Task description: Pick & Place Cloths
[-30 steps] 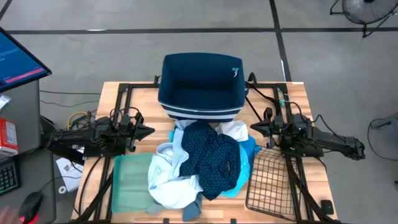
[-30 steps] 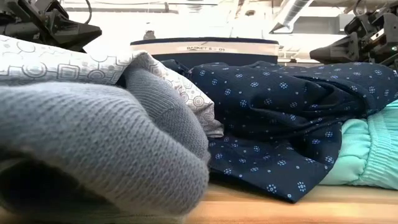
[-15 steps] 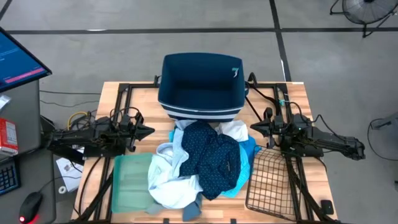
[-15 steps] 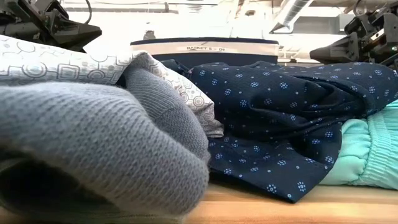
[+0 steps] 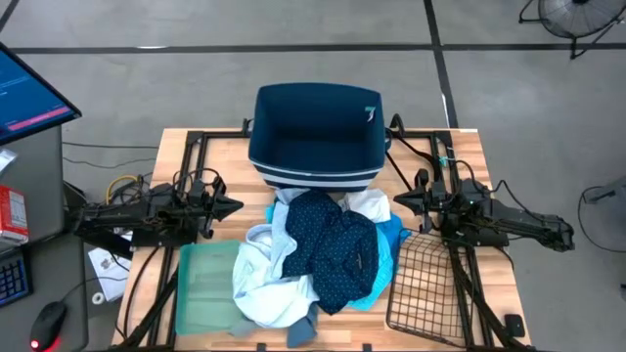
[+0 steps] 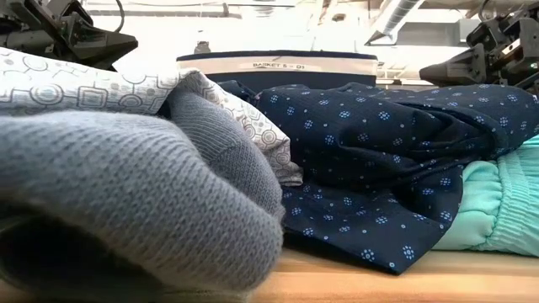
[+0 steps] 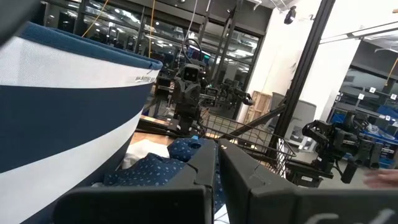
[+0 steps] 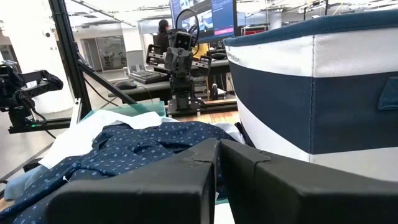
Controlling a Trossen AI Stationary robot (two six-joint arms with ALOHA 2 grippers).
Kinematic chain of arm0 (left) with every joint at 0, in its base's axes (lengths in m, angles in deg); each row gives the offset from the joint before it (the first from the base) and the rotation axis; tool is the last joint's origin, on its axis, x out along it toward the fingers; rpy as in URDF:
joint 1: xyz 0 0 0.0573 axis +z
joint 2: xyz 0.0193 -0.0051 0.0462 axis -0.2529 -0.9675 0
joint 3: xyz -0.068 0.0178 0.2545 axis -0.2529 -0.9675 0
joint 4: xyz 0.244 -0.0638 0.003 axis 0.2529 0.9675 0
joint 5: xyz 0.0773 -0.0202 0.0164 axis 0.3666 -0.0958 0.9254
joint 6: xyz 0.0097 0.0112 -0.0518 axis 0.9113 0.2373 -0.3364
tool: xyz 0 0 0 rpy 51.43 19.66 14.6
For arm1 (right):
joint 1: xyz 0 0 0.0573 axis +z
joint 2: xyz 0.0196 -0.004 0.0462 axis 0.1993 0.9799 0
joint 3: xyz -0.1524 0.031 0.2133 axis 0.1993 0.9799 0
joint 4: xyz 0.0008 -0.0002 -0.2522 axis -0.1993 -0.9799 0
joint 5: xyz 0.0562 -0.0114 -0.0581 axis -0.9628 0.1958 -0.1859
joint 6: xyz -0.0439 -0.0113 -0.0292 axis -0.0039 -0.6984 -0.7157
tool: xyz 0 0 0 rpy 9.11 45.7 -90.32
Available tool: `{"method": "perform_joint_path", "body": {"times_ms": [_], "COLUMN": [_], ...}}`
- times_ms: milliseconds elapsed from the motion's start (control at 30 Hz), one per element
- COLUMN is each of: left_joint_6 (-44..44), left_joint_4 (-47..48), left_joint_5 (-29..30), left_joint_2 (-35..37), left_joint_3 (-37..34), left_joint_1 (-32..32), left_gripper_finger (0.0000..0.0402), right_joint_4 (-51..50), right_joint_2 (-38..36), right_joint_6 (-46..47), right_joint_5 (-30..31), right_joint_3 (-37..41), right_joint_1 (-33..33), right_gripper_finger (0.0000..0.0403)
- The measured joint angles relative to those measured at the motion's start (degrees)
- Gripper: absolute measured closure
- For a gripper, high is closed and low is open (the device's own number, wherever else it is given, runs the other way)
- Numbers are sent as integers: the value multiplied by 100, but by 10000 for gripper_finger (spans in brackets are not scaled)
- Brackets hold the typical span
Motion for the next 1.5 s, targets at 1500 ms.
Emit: {"method": "perform_joint_path", "body": {"times_ms": [1500], "left_joint_6": [-933], "left_joint_4": [-870], "left_joint_5": [446], "left_joint_2": [-599], "left_joint_3": [1], "left_joint_1": [5], "left_gripper_finger": [399], "right_joint_4": [-3691], "right_joint_2": [3481], "right_joint_6": [1541], "right_joint_5": [298], "right_joint_3": [-5361], "right_joint_1": [231], "right_gripper_finger": [386]}}
